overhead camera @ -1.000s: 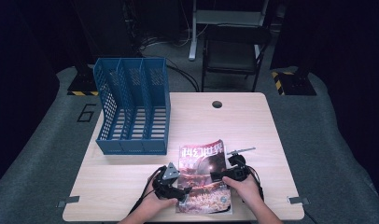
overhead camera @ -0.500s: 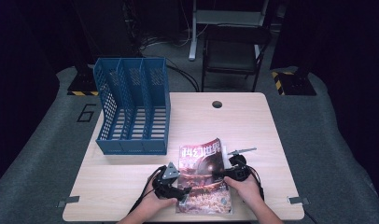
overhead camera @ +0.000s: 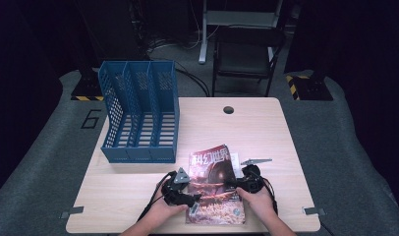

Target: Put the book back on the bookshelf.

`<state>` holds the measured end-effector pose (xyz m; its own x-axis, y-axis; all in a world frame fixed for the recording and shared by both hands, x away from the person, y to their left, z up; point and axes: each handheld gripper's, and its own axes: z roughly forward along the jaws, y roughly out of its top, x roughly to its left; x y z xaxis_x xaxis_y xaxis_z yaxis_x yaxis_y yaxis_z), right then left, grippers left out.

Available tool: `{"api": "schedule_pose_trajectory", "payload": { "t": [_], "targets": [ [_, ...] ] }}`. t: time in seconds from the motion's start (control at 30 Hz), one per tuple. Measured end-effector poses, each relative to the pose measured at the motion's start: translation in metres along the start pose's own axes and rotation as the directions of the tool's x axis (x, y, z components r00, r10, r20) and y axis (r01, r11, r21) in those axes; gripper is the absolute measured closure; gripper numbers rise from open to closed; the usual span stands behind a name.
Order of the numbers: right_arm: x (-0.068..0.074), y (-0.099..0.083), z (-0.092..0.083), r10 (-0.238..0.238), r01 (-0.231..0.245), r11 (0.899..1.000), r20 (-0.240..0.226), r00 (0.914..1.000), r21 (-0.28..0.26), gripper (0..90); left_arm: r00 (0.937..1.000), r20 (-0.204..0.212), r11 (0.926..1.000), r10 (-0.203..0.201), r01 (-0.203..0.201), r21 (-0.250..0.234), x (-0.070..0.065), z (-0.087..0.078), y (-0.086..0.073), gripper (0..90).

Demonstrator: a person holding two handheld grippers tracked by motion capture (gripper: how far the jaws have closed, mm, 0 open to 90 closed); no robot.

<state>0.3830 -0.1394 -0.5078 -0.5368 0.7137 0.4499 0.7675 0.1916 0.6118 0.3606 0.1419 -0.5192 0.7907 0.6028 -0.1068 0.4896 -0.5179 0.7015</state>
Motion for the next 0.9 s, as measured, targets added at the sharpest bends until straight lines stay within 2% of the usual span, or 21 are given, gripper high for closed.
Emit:
{"api": "schedule_pose_trajectory", "payload": {
  "t": [0.1,0.17,0.23,0.33,0.43,0.53,0.63,0.7,0.83,0.87,0.9],
  "targets": [
    [0.002,-0.001,-0.001,-0.011,0.011,1.000,0.006,0.9999,-0.012,86.4,1.0000,0.000,1.0000,0.010,-0.010,-0.001,0.003,-0.001,0.000,28.2],
    [0.003,-0.001,-0.002,-0.013,0.013,1.000,0.005,0.9999,-0.020,86.5,1.0000,0.001,0.9999,-0.006,0.006,-0.014,0.005,0.000,-0.001,27.0],
    [0.003,-0.001,-0.002,-0.021,0.021,0.999,0.006,0.9998,-0.027,86.5,0.9999,-0.011,0.9997,-0.006,0.006,-0.022,0.006,0.001,-0.001,27.1],
    [0.005,-0.001,-0.003,-0.031,0.032,0.999,0.009,0.9995,-0.035,86.5,0.9999,-0.007,0.9995,-0.015,0.015,-0.027,0.006,0.001,-0.001,26.9],
    [0.006,-0.001,-0.003,-0.037,0.038,0.999,0.014,0.9992,-0.037,86.5,0.9999,-0.015,0.9995,-0.002,0.002,-0.031,0.005,0.001,-0.003,25.4],
    [0.008,-0.001,-0.004,-0.046,0.046,0.998,0.016,0.9988,-0.043,86.5,0.9996,-0.026,0.9980,-0.007,0.005,-0.063,0.003,0.003,-0.005,24.5],
    [0.008,0.000,-0.003,-0.060,0.060,0.997,0.014,0.9981,-0.047,86.5,0.9997,-0.022,0.9979,-0.005,0.003,-0.064,0.003,0.002,-0.006,23.9],
    [0.009,0.000,-0.003,-0.055,0.055,0.997,0.012,0.9984,-0.048,86.5,0.9999,-0.014,0.9988,0.006,-0.007,-0.048,0.004,0.001,-0.006,22.1],
    [0.012,0.001,-0.004,-0.060,0.061,0.997,0.011,0.9981,-0.056,86.5,0.9999,0.001,0.9988,-0.017,0.017,-0.047,0.005,0.001,-0.006,18.3],
    [0.011,0.001,-0.005,-0.078,0.079,0.995,0.011,0.9969,-0.060,86.5,0.9999,-0.001,0.9986,-0.015,0.015,-0.050,0.005,0.002,-0.006,16.0],
    [0.012,0.001,-0.005,-0.075,0.075,0.995,0.010,0.9971,-0.064,86.5,1.0000,-0.003,0.9989,-0.003,0.003,-0.046,0.004,0.002,-0.006,14.6]
  ]
}}
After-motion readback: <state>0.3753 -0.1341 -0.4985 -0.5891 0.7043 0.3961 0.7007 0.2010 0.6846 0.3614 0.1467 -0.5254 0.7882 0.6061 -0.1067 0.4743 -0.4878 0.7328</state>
